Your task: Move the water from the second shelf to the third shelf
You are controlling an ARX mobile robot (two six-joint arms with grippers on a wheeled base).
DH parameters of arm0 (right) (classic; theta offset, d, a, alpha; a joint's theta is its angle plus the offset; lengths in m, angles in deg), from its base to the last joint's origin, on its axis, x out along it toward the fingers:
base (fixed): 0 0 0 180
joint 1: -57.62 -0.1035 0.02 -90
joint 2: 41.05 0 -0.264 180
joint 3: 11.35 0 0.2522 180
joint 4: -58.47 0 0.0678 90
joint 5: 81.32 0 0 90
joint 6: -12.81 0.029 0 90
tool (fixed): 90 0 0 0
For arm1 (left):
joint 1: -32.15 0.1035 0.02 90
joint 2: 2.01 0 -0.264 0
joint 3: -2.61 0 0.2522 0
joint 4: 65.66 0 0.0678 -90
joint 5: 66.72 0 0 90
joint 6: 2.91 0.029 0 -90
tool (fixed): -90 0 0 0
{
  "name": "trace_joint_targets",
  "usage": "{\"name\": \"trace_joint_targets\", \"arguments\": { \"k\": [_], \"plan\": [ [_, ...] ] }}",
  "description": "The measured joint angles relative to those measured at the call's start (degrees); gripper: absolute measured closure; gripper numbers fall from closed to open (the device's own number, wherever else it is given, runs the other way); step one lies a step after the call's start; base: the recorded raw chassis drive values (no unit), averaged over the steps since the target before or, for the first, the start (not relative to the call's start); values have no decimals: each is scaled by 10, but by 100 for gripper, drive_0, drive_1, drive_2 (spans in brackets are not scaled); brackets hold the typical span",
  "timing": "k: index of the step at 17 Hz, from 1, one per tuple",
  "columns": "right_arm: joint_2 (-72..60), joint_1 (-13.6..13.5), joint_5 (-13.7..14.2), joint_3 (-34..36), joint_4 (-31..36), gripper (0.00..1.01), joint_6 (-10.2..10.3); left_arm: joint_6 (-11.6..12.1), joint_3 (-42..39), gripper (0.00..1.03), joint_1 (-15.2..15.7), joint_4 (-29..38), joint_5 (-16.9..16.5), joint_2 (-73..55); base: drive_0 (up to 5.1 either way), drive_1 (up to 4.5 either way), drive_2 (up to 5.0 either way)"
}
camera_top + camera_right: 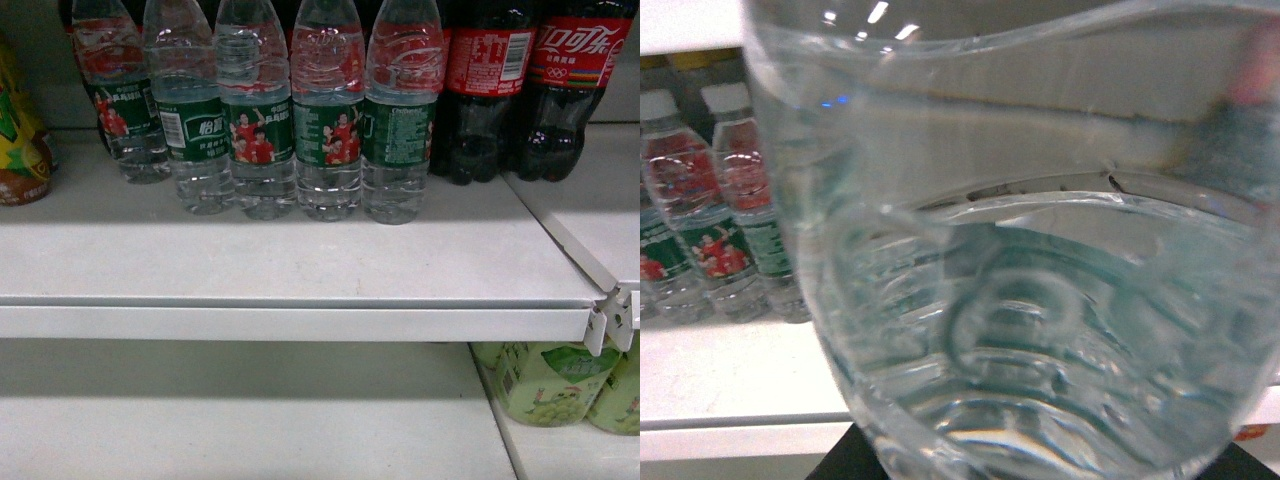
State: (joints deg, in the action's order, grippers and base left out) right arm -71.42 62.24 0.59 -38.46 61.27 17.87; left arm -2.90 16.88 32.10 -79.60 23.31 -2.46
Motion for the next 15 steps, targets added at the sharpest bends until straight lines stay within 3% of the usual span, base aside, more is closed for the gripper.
{"name": "trace_joint_targets", "arguments": {
  "k": [3, 10, 15],
  "plan": [
    [31, 16, -40, -2, -67, 62, 2, 0, 0, 5, 0, 0, 0, 0, 0, 0, 0],
    [42, 41, -66, -5, -86, 62, 3, 0, 0, 5, 0, 0, 0, 0, 0, 0, 0],
    [68, 2, -82, -9, -87, 62, 5, 0, 0, 5, 0, 0, 0, 0, 0, 0, 0]
  ]
}}
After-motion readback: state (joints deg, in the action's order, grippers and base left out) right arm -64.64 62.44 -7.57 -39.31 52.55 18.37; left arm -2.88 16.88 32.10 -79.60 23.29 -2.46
